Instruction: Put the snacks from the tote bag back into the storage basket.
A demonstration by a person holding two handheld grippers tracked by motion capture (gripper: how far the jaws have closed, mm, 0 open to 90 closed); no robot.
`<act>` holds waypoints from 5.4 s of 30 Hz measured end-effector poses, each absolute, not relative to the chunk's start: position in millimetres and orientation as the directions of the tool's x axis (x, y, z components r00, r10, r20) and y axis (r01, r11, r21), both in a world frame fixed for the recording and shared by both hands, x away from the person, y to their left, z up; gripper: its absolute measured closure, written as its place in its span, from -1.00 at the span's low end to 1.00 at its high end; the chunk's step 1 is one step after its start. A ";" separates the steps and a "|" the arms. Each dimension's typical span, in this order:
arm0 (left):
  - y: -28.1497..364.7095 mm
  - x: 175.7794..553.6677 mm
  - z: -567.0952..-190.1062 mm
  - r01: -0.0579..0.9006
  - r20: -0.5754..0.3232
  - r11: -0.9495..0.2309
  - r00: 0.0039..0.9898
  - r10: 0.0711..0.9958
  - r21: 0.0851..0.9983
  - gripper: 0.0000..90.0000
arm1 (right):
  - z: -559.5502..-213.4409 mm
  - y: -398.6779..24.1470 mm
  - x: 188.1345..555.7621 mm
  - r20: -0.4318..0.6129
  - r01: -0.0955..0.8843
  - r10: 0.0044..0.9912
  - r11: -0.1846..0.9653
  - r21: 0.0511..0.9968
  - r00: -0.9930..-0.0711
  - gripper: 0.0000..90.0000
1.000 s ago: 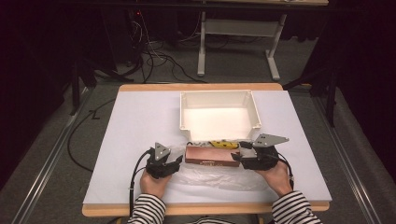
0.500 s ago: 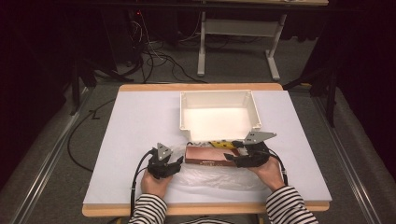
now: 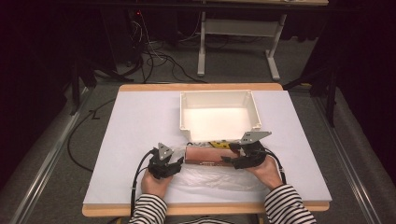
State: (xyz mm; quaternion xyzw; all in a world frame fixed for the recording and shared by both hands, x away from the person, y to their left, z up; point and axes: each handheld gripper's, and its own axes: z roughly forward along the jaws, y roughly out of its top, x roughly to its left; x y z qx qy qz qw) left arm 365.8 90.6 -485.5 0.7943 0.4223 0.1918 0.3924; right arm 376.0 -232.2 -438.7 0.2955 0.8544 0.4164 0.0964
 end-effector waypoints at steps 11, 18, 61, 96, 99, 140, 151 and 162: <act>90.7 365.5 -485.5 0.519 -0.026 -0.335 0.570 0.821 0.786 -0.01 | -442.6 -228.4 366.4 0.041 0.395 0.551 0.543 0.741 -0.833 -0.35; 90.8 365.7 -485.5 0.520 -0.027 -0.334 0.569 0.822 0.786 -0.01 | -448.7 -233.0 362.2 0.041 0.396 0.553 0.542 0.742 -0.833 -0.25; 90.4 366.9 -486.0 0.529 -0.034 -0.338 0.573 0.819 0.779 -0.03 | -420.0 -236.9 336.7 0.037 0.361 0.522 0.535 0.764 -0.852 -0.05; 90.9 362.3 -484.9 0.489 -0.016 -0.339 0.587 0.810 0.804 -0.12 | -380.5 -251.1 374.0 0.062 0.419 0.613 0.460 0.783 -0.788 -0.05; 91.3 362.1 -484.8 0.486 -0.017 -0.340 0.592 0.806 0.805 -0.12 | -380.0 -251.6 378.9 0.068 0.430 0.627 0.446 0.785 -0.776 -0.05; 93.4 361.7 -484.8 0.479 -0.038 -0.322 0.602 0.798 0.816 -0.13 | -393.8 -244.9 437.0 0.045 0.511 0.719 0.447 0.734 -0.693 -0.05; 93.4 361.6 -484.7 0.478 -0.035 -0.327 0.604 0.796 0.815 -0.13 | -406.2 -241.2 451.9 0.050 0.553 0.748 0.442 0.707 -0.662 -0.05; 93.6 362.0 -484.7 0.478 -0.037 -0.329 0.608 0.793 0.814 -0.13 | -415.5 -236.7 463.4 0.038 0.571 0.763 0.449 0.687 -0.645 -0.05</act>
